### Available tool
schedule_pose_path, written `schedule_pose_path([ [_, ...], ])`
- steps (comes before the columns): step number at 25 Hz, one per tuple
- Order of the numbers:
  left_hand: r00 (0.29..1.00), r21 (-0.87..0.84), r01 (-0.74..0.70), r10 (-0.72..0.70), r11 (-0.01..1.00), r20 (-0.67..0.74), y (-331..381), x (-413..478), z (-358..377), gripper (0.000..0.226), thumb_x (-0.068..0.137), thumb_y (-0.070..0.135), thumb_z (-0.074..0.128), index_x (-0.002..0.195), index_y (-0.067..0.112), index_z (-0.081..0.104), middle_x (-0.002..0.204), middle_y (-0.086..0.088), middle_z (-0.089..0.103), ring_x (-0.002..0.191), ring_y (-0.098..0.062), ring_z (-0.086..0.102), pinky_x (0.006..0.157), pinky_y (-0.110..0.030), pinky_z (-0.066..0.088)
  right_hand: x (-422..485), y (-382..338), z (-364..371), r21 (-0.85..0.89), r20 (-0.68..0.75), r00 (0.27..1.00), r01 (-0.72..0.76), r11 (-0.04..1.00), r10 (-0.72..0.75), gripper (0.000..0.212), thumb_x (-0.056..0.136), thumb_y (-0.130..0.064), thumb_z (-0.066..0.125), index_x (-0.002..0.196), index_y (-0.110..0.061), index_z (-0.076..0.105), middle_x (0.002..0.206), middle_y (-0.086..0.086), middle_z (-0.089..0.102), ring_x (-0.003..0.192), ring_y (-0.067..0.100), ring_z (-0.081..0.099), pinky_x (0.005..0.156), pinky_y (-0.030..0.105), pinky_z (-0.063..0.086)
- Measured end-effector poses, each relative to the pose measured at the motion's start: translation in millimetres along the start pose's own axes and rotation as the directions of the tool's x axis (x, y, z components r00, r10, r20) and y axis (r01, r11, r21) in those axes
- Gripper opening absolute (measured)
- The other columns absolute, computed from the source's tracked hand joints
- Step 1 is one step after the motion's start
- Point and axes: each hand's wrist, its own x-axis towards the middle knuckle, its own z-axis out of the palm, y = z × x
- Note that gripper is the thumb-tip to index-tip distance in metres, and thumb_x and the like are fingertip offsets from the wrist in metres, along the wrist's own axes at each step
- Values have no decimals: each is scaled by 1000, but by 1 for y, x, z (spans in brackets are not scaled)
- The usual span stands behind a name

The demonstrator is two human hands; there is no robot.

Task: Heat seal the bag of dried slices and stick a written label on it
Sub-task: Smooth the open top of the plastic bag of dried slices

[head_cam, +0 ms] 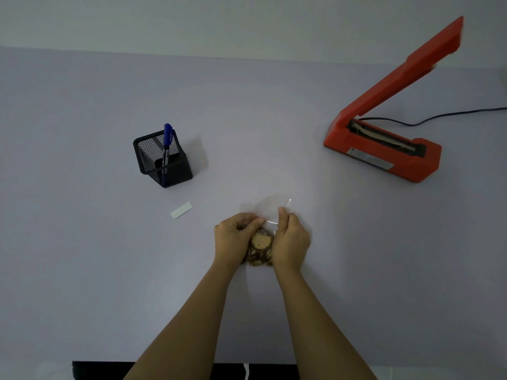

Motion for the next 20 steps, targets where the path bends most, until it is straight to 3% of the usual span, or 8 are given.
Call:
schedule_pose_path([
  [5, 1000, 21, 9, -9, 1000, -20, -1, -3, -1, 2, 78, 20, 73, 78, 23, 72, 73, 14, 69, 67, 8, 64, 63, -9, 51, 1, 6, -7, 143, 131, 989, 51, 988, -70, 36, 93, -35, 49, 70, -8, 53, 56, -1, 51, 50, 12, 44, 49, 22, 34],
  [9, 1000, 34, -4, 5, 999, -9, -1, 2, -4, 8, 78, 23, 73, 74, 29, 70, 74, 11, 71, 69, 1, 65, 67, -17, 55, 6, 5, -17, 296, 344, 938, -66, 953, -41, 22, 85, -37, 63, 98, -20, 60, 80, -14, 64, 74, -4, 60, 62, 3, 44],
  [13, 1000, 26, 13, -13, 1000, 5, 0, 5, -5, 14, 79, 22, 72, 71, 32, 68, 74, 9, 71, 69, -2, 66, 69, -23, 57, 9, 7, -21, 358, 469, 882, -148, 922, -40, 21, 77, -38, 70, 91, -23, 67, 79, -11, 70, 74, -1, 66, 63, 11, 50],
  [16, 1000, 28, 8, -9, 1000, 17, 1, 5, -6, 12, 79, 22, 72, 71, 31, 69, 73, 8, 71, 69, -2, 66, 68, -21, 57, 13, 10, -23, 370, 510, 859, -180, 911, -38, 23, 77, -37, 72, 87, -16, 70, 79, -4, 73, 73, 4, 68, 66, 18, 52],
  [20, 999, 12, 28, -29, 1000, 25, 1, 5, -6, 6, 77, 22, 74, 73, 24, 71, 72, 5, 72, 66, -2, 67, 64, -18, 56, 17, 12, -22, 348, 516, 856, -184, 919, -24, 14, 75, -33, 75, 69, -23, 68, 70, -3, 72, 69, 10, 69, 63, 22, 53],
])
